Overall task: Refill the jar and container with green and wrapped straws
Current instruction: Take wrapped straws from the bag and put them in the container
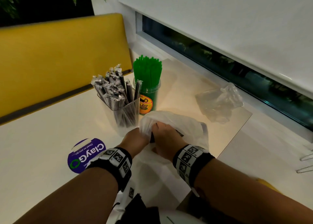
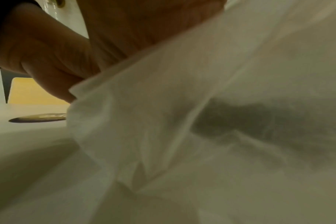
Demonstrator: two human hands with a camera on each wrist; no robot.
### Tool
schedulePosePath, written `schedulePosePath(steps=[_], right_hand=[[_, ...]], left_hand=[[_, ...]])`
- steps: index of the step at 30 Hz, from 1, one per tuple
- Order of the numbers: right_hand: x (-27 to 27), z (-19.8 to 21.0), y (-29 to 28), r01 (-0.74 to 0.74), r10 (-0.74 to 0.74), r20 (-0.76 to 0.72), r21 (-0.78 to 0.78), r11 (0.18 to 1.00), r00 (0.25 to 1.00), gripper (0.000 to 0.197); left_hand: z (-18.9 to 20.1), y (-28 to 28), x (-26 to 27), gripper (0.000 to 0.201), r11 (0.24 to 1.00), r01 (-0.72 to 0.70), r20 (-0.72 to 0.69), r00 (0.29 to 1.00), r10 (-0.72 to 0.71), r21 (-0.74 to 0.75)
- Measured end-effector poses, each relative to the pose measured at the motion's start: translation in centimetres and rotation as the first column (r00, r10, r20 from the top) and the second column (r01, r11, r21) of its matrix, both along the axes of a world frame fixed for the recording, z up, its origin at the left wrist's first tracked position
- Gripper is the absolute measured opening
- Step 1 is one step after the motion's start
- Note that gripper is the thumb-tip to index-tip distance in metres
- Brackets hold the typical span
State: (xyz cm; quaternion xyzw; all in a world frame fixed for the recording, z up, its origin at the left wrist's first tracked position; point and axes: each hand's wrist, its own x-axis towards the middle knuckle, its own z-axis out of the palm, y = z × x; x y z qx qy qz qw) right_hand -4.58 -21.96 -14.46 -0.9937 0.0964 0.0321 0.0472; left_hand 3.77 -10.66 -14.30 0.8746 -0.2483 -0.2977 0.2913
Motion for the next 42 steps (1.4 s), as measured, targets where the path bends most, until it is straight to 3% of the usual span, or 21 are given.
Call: schedulePosePath(steps=[2,5,9,12,15,18,21,23,25,28,31,33,36,38,39,40,42], right_hand=[[-0.1,0.0,-0.2,0.027,-0.027,0.028,0.013,1.0,0.999,0.044],[-0.1,0.0,-0.4,0.125,-0.116,-0.071,0.14,0.982,0.991,0.046],[0.4,0.1,-1.4,0.206,-0.159,-0.202,0.239,0.949,0.966,0.043],[0.3,0.0,-2.0,0.142,-0.091,-0.2,0.254,0.957,0.975,0.031],[0.2,0.6,-2.1,-0.002,0.035,-0.167,0.198,0.98,0.985,0.021],[-0.2,1.4,-2.1,-0.152,0.156,-0.008,0.181,0.972,0.988,0.019],[-0.7,2.4,-2.4,-0.241,0.219,0.127,0.195,0.951,0.967,0.018],[-0.9,2.9,-2.8,-0.237,0.198,0.192,0.211,0.948,0.961,0.014],[-0.9,3.4,-3.2,-0.165,0.135,0.151,0.212,0.963,0.979,0.017],[-0.4,4.6,-3.1,-0.142,0.129,0.064,0.279,0.95,0.99,0.028],[0.0,6.7,-2.6,-0.152,0.138,0.064,0.372,0.916,0.988,0.023],[-0.1,9.1,-2.4,-0.102,0.057,0.102,0.529,0.842,0.993,0.01],[-0.2,13.9,-2.1,-0.062,-0.164,0.207,0.78,0.622,0.964,0.008],[0.3,17.1,-2.2,-0.14,-0.294,0.324,0.849,0.51,0.899,0.008],[0.5,18.7,-2.2,-0.212,-0.358,0.395,0.866,0.452,0.846,0.013],[0.9,20.2,-2.2,-0.307,-0.425,0.464,0.869,0.389,0.777,0.016],[1.8,22.6,-2.3,-0.49,-0.537,0.568,0.819,0.298,0.623,0.01]], left_hand=[[-0.2,0.0,0.5,0.027,0.998,-0.007,0.023,1.0,0.006,0.069],[-0.5,-0.1,0.5,0.029,0.998,-0.041,-0.033,0.999,0.042,0.038],[-1.0,0.1,0.1,0.038,0.945,-0.274,-0.333,0.921,0.205,-0.177],[-1.6,-0.1,0.2,0.047,0.924,-0.332,-0.466,0.859,0.214,-0.187],[-1.8,-0.2,0.9,0.052,0.918,-0.352,-0.368,0.89,0.269,-0.18],[-0.8,0.2,1.2,0.048,0.917,-0.375,-0.215,0.914,0.343,-0.133],[-0.2,0.6,1.0,0.038,0.909,-0.389,-0.186,0.914,0.36,-0.151],[0.0,0.4,0.9,0.019,0.898,-0.406,-0.171,0.909,0.379,-0.169],[-0.2,0.4,1.0,0.009,0.897,-0.409,-0.136,0.911,0.39,-0.164],[-0.5,0.8,0.9,0.02,0.912,-0.391,-0.1,0.919,0.381,-0.122],[-0.2,1.0,0.7,0.031,0.948,-0.316,-0.059,0.948,0.314,-0.029],[0.1,1.4,0.9,0.036,0.969,-0.246,-0.05,0.968,0.246,0.013],[1.6,3.0,1.6,0.056,0.986,-0.157,-0.075,0.984,0.161,0.06],[2.8,4.6,2.2,0.07,0.98,-0.043,0.074,0.997,0.029,0.196],[3.2,5.6,2.5,0.08,0.975,-0.09,0.184,0.982,0.053,0.203],[3.5,6.5,2.8,0.087,0.974,-0.18,0.302,0.944,0.132,0.14],[3.8,7.9,3.0,0.084,0.907,-0.327,0.415,0.81,0.414,-0.264]])
